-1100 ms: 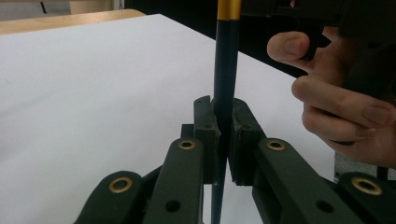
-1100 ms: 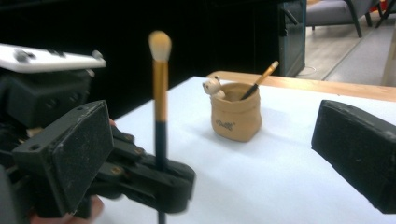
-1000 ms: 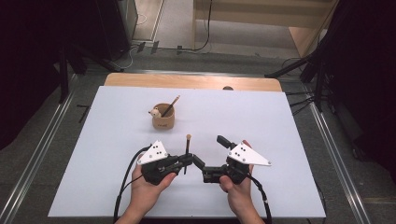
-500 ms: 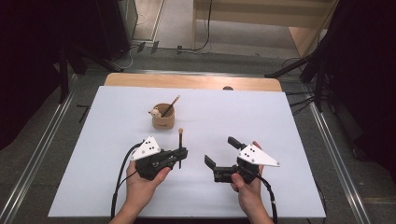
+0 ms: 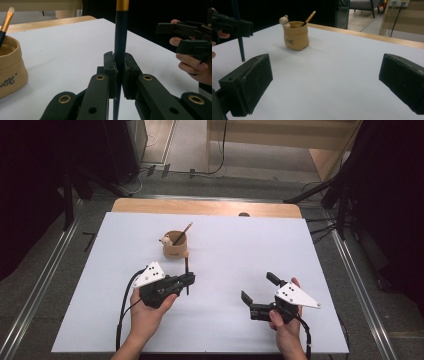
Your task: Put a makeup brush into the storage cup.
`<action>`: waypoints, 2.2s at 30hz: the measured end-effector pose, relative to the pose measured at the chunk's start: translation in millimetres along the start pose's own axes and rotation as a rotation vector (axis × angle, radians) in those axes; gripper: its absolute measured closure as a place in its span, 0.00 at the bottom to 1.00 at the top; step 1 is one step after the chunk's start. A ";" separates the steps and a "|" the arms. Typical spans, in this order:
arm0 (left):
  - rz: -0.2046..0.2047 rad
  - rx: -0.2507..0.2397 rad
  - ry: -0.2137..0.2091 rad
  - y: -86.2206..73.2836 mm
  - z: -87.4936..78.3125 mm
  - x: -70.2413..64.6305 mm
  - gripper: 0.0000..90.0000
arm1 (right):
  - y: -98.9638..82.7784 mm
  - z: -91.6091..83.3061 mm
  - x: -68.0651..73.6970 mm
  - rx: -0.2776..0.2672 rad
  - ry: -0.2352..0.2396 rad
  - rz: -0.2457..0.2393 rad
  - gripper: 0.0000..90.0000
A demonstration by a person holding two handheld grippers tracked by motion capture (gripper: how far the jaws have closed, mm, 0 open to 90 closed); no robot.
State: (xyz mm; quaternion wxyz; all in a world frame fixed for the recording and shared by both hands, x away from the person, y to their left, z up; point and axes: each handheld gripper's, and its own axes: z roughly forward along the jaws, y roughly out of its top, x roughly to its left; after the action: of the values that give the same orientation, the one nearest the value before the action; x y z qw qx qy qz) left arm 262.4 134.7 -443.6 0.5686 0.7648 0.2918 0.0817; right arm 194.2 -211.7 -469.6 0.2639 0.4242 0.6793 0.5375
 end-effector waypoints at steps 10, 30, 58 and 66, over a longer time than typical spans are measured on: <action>-0.013 -0.018 0.026 2.1 -0.8 10.1 0.94 | -11.7 -22.7 -23.1 0.002 -0.070 0.009 0.00; -0.002 -0.044 0.104 7.3 -3.4 26.1 0.94 | -37.2 -52.9 -50.5 0.038 -0.124 -0.036 0.00; 0.002 -0.104 0.216 28.9 -0.7 54.0 0.94 | -48.0 -74.3 -87.4 0.019 -0.219 0.022 0.00; 0.006 -0.119 0.250 33.3 3.3 64.1 0.94 | -45.1 -75.9 -84.0 -0.008 -0.203 0.006 0.00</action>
State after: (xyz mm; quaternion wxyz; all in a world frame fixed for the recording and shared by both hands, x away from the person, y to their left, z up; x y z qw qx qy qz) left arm 328.0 160.5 -427.4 0.5719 0.7144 0.3528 0.1952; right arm 161.2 -325.2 -499.4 0.3314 0.4776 0.6457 0.4952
